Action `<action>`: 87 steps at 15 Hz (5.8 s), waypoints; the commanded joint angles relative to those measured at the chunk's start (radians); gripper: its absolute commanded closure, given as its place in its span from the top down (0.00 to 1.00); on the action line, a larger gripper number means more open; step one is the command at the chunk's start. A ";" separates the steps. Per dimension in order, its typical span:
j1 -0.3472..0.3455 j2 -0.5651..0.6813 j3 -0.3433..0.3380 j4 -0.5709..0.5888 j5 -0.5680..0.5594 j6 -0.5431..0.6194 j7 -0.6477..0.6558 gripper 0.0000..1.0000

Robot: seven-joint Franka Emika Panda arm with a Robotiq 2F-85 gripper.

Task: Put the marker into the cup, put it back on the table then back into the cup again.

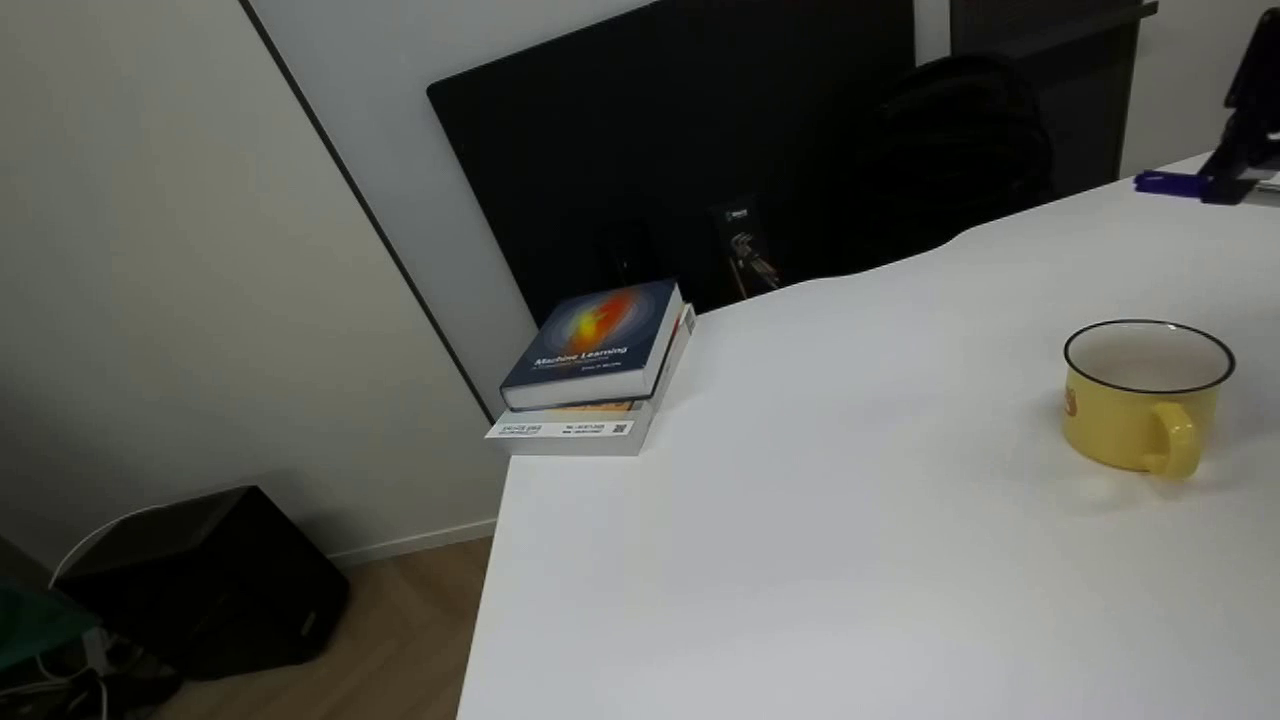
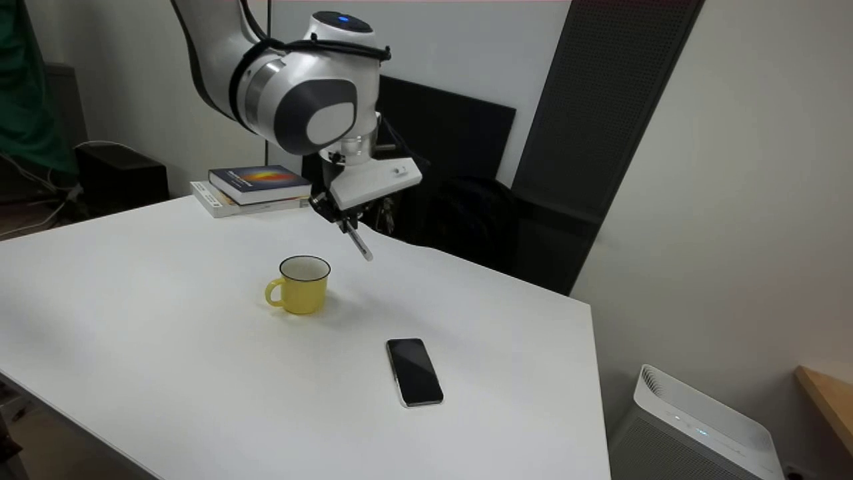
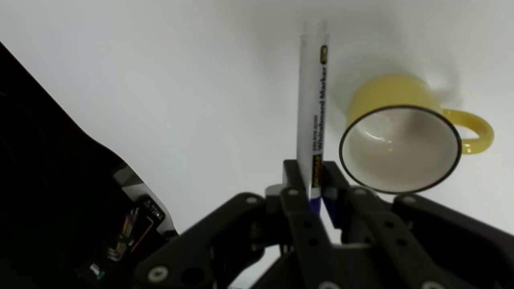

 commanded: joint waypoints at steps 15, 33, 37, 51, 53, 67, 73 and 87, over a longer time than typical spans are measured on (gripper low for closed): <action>-0.322 0.117 0.450 0.017 0.566 0.046 -0.371 0.05; -0.411 0.347 0.665 0.007 0.658 0.314 -0.530 0.05; -0.433 0.409 0.690 0.001 0.631 0.389 -0.540 0.05; -0.443 0.402 0.591 -0.023 0.579 0.401 -0.528 0.62; -0.410 0.365 0.550 -0.026 0.599 0.394 -0.517 0.76; 0.178 0.014 -0.149 -0.234 0.555 0.275 -0.308 1.00; 0.532 0.114 -0.641 -0.259 0.381 0.091 -0.093 1.00; 1.024 0.144 -1.219 0.001 0.270 -0.595 0.683 1.00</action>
